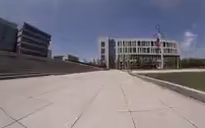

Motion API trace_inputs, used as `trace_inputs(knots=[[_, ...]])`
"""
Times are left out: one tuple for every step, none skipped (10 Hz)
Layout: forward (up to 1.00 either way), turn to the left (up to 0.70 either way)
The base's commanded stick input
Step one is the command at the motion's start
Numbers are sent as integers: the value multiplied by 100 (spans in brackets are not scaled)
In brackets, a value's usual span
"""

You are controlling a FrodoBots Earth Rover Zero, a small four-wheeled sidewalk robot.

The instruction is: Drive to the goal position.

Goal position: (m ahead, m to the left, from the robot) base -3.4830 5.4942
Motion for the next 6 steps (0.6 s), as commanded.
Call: trace_inputs(knots=[[70, 27], [70, 27], [70, 27], [70, 27], [70, 27], [70, 27]])
